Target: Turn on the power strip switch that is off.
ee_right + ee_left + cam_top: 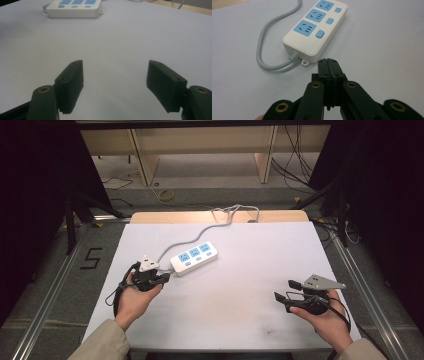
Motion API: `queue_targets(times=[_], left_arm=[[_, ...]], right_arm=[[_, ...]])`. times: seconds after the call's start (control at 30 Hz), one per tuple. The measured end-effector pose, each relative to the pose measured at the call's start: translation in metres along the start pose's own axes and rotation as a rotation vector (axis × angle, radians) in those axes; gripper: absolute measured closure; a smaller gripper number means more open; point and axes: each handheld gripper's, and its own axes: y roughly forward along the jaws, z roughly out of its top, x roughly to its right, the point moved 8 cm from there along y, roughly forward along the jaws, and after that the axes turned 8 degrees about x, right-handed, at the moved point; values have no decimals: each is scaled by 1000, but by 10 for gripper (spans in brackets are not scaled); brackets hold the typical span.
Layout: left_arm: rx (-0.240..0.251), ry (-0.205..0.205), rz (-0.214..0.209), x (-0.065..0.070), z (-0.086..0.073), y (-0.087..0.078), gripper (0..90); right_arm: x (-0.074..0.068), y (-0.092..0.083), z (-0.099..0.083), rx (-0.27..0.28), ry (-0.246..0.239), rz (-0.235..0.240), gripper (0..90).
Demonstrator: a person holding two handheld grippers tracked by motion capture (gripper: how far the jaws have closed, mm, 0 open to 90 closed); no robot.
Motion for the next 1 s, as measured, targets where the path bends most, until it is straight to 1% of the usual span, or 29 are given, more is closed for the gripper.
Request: queue_targets(times=[0.33,0.67,0.9,1.0], left_arm=[[-8,25,7,-2,4,3,899],[-5,27,9,-4,7,4,899],[-14,37,6,-4,9,8,899],[-11,34,6,-4,10,9,899]], right_arm=[[0,0,0,-1,-5,-1,304],[0,0,0,-4,-9,0,305],[0,0,-1,-9,-8,-1,305],[0,0,-1,-9,-9,-1,305]])
